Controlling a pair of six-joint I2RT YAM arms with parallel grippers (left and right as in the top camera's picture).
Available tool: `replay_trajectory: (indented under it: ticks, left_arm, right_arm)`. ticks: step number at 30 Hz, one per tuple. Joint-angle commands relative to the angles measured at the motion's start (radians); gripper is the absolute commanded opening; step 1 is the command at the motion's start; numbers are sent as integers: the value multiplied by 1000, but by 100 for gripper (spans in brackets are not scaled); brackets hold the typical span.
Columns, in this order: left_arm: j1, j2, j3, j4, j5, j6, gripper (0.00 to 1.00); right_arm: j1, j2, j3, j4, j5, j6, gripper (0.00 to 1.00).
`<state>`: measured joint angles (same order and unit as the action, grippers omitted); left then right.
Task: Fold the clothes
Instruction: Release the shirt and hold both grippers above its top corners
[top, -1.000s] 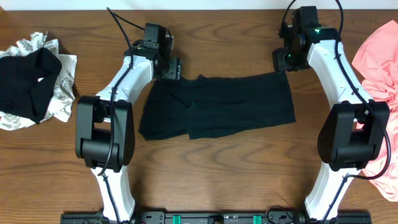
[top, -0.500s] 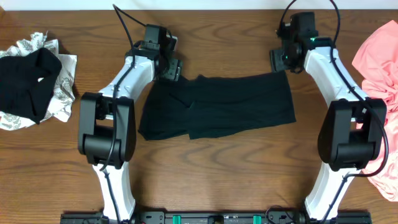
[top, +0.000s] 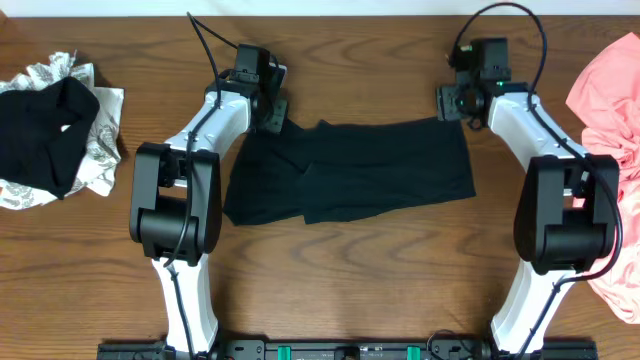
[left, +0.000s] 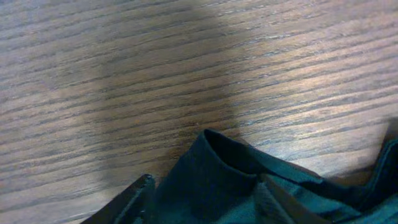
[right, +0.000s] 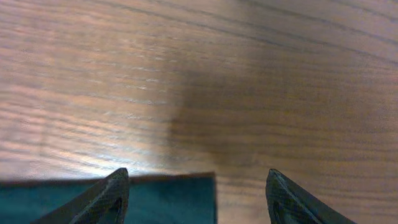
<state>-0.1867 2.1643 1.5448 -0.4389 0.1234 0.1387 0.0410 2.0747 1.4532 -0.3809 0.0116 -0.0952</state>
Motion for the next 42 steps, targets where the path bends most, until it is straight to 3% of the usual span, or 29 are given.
replay_trajectory:
  ticks: [1,6,11,15,18,22,28,39,42]
  left_arm:
    - [5,7,1,9,-11,11,50]
    - [5,7,-2,26,-11,11,34]
    - [5,21,-3,28,-11,11,36]
    - [5,56,-3,31,-11,11,52]
    - [5,85,-3,31,-12,10,57]
    - [5,92,-3,32,-11,6,55]
    - [5,92,-3,35,-11,6,41]
    - [5,92,-3,34,-11,6,41]
    - [5,92,-3,34,-11,6,40]
  right_arm:
    - [-14,7,-39,41,16,-14,68]
    - [-28,7,-54,59,18,-14,65]
    - [-36,7,-54,60,18,-14,66]
    - [-36,7,-54,61,18,-14,66]
    - [-36,7,-54,72,18,-14,66]
    - [-36,7,-54,79,18,-14,65]
    - [-36,55,-54,86,9,-14,61]
    - [-36,138,-54,97,-72,-34,68]
    - [-36,138,-54,92,-72,-34,56]
